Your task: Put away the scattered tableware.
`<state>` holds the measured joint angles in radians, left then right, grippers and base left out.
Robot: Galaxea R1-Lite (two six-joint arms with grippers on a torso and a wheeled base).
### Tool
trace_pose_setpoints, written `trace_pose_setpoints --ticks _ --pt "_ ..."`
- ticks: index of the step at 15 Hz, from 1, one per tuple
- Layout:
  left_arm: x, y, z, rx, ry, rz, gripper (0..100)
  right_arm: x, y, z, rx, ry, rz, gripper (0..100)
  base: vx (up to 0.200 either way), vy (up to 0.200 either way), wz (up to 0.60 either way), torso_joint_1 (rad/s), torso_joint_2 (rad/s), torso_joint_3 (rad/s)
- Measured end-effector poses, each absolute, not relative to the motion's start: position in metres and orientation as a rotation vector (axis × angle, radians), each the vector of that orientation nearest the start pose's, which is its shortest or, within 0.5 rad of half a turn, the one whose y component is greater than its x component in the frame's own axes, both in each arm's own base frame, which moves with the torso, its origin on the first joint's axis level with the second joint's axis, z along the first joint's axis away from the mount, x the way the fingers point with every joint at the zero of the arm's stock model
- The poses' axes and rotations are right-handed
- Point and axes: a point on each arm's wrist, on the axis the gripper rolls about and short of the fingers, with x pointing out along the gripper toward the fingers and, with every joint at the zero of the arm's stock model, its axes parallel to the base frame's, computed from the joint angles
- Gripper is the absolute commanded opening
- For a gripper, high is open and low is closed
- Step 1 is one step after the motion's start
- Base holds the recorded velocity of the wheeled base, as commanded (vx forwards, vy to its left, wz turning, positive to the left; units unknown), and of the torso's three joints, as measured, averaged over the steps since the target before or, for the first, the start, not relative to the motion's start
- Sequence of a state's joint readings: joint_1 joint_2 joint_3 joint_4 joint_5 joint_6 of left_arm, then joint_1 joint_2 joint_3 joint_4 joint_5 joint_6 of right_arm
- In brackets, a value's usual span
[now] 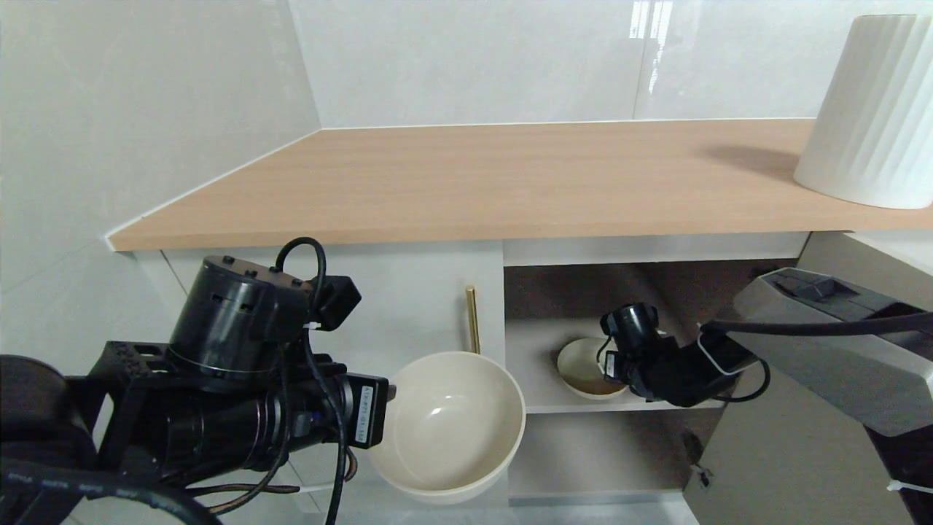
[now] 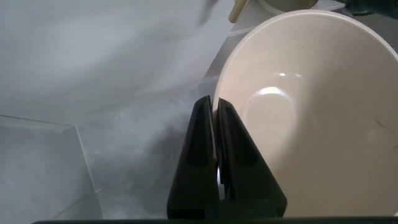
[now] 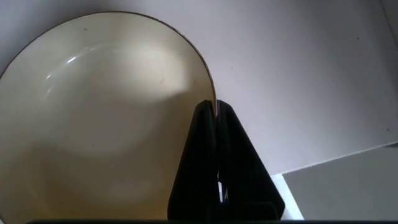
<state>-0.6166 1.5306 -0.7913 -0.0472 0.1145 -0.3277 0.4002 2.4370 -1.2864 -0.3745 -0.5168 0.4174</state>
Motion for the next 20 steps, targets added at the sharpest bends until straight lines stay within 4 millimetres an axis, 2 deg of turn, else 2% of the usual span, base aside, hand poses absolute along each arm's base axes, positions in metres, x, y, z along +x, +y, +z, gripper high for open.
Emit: trace_pose_setpoints --ticks 5,6,12,15,17,20 --pt "0.203 -0.14 0.173 -0.061 0.718 -0.368 0 0.412 0.16 -0.006 0.057 0.654 -0.257 0 0.0 0.0 0.0 0.0 0.0 0.0" --pt "0.203 -0.14 0.173 -0.061 0.717 -0.369 0 0.412 0.159 -0.006 0.056 0.655 -0.258 100 0.0 0.0 0.0 0.0 0.0 0.0" --pt "0.202 -0.14 0.176 -0.065 0.708 -0.371 0 0.416 0.16 -0.002 0.084 0.631 -0.261 100 0.0 0.0 0.0 0.0 0.0 0.0" --pt "0.202 -0.14 0.176 -0.06 0.707 -0.374 0 0.412 0.16 0.008 0.101 0.617 -0.256 100 0.0 0.0 0.0 0.0 0.0 0.0" --pt "0.203 -0.141 0.172 -0.026 0.714 -0.383 0 0.398 0.163 0.029 0.113 0.606 -0.22 100 0.0 0.0 0.0 0.0 0.0 0.0" --pt "0.211 -0.15 0.164 0.031 0.706 -0.413 0 0.355 0.172 0.065 0.132 0.637 -0.059 100 0.0 0.0 0.0 0.0 0.0 0.0"
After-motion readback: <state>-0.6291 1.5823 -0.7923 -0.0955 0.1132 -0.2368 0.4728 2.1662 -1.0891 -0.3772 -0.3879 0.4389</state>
